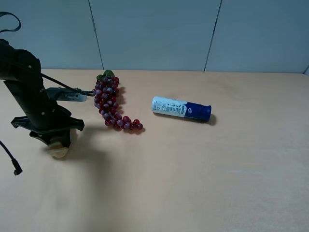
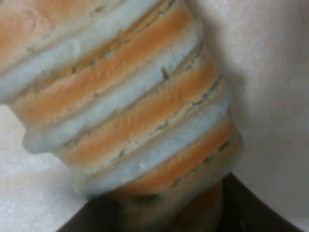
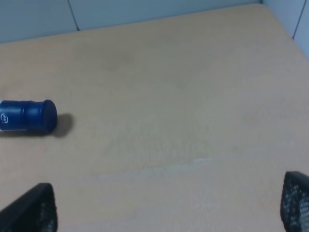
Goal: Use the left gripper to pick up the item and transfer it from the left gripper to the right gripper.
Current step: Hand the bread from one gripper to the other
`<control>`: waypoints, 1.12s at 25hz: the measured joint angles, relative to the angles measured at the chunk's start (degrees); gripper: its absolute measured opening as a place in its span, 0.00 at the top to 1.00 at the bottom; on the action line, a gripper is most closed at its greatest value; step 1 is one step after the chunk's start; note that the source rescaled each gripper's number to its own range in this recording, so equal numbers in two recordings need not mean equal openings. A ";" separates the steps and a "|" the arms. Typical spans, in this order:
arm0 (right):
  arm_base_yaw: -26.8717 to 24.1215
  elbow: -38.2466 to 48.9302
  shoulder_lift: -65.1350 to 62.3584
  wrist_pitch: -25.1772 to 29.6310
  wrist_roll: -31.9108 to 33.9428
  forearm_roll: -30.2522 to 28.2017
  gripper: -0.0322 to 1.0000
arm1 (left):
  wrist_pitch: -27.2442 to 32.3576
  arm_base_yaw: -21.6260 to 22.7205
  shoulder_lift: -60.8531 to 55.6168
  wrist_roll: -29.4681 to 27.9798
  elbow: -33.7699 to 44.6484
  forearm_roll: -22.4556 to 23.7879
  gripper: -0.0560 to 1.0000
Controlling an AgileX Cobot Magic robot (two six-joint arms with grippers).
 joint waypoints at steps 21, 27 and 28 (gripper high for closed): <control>0.00 0.00 0.00 0.00 0.00 0.00 0.00 | 16.28 0.00 -29.95 12.34 -0.27 -0.36 0.87; 0.00 0.00 0.00 -0.33 0.00 0.00 0.00 | 16.48 -0.28 -29.95 23.63 -0.27 -6.25 0.88; 0.00 0.00 0.00 -0.33 0.00 0.00 0.00 | 16.43 -0.88 -29.95 25.11 -0.27 -6.63 0.88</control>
